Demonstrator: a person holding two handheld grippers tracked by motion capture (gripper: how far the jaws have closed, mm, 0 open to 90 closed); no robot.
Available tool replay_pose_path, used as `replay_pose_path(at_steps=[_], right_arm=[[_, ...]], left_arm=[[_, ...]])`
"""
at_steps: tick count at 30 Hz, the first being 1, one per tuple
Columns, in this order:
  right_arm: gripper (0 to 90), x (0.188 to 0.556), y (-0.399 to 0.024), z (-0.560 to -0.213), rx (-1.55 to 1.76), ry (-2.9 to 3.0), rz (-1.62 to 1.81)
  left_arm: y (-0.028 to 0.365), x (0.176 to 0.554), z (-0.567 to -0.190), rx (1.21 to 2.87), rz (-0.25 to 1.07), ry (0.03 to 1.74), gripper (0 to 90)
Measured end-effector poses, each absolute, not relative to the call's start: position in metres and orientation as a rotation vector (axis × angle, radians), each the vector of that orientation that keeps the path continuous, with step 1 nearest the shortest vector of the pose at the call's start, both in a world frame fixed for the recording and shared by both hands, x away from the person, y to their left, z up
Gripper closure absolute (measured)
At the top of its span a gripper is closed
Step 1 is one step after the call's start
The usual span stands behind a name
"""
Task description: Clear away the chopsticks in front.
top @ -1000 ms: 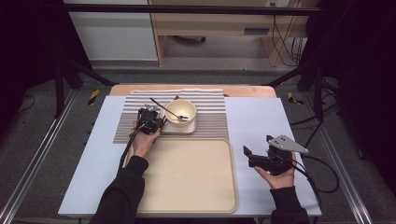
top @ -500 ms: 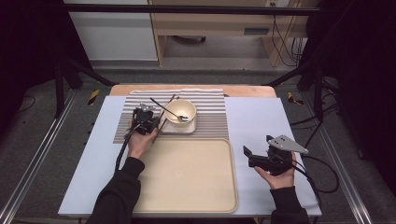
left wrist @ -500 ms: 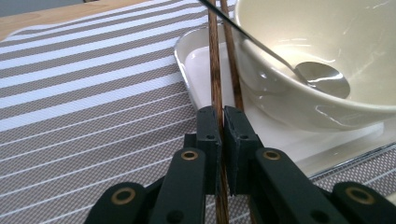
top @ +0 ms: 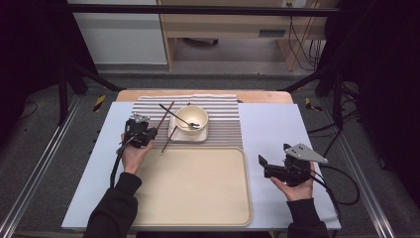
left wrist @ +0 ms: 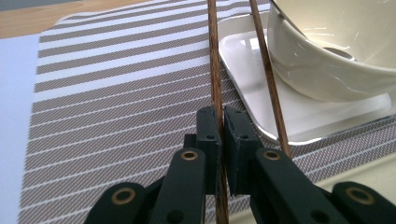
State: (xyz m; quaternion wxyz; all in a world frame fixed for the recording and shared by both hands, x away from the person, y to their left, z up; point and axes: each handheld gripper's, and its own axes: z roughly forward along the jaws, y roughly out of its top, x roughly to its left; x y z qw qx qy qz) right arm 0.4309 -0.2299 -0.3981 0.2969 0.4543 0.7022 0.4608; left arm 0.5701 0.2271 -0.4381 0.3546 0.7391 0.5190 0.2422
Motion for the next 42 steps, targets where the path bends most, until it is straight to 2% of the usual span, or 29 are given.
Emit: replay_pose_path(at_steps=[20,42], right_arm=[[6.2,0.429,-0.226,-0.4,1.198,1.895,1.241],[6.2,0.426,-0.225,-0.401,1.197,1.899,1.24]], left_arm=[[0.267,0.516,-0.424,1.837,0.644,1.349,84.9],[0.277,0.453,-0.414,1.734,0.679,1.35,84.8]])
